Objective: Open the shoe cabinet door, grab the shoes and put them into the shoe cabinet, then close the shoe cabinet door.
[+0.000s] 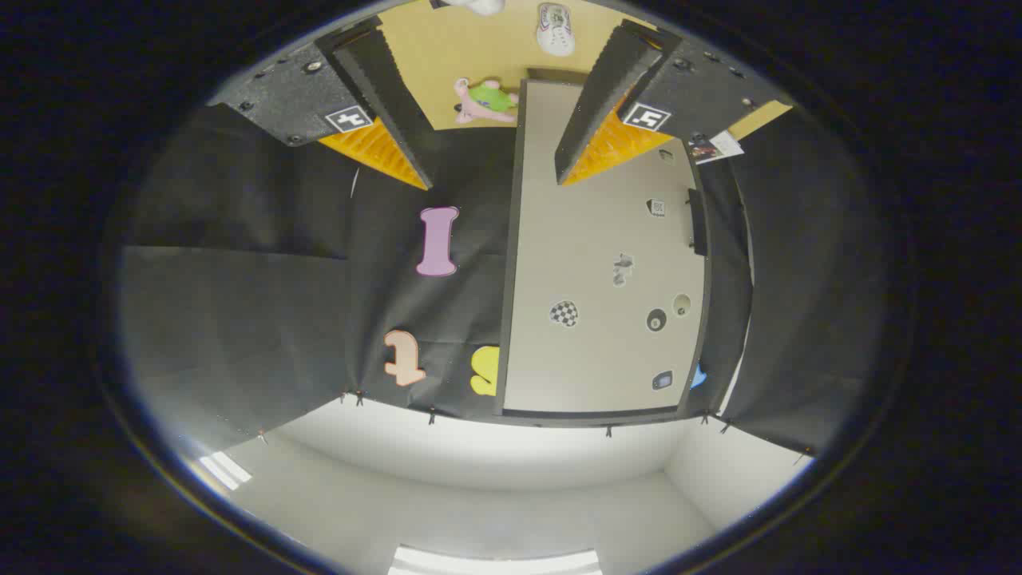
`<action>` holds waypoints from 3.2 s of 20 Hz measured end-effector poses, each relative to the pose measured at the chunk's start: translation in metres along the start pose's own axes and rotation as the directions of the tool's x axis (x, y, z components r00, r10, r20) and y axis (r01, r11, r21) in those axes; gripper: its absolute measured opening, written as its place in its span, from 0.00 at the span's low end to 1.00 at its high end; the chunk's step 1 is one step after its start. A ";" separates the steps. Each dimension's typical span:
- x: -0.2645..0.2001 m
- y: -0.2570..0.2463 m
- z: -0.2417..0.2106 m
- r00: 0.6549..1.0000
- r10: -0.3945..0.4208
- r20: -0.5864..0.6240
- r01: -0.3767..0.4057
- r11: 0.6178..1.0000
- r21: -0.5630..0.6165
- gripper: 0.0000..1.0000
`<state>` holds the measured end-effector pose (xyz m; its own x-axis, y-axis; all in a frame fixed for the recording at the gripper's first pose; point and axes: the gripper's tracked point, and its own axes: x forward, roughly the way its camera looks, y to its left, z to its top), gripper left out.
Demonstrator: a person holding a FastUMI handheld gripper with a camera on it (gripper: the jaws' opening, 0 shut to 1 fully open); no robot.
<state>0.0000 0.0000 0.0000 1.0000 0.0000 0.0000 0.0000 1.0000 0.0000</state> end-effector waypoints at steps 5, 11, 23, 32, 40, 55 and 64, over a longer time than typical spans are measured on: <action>0.003 0.005 0.004 1.000 0.009 0.004 -0.009 1.000 0.015 0.98; 0.002 0.007 -0.005 1.000 0.004 -0.013 -0.004 1.000 0.000 0.98; 0.011 0.012 -0.011 0.999 -0.025 -0.022 0.026 1.000 0.012 0.98; 0.046 0.135 -0.008 0.995 0.103 0.009 -0.103 0.994 0.025 0.98; 0.107 0.255 -0.019 0.985 0.174 -0.003 -0.174 0.984 0.039 0.98; 0.232 0.356 -0.044 0.980 0.189 -0.061 -0.185 0.981 0.060 0.84; 0.235 0.357 -0.050 0.977 0.191 -0.098 -0.183 0.980 0.085 0.28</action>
<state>0.2350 0.3570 -0.0504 0.9767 0.1907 -0.0984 -0.1827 0.9795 0.0846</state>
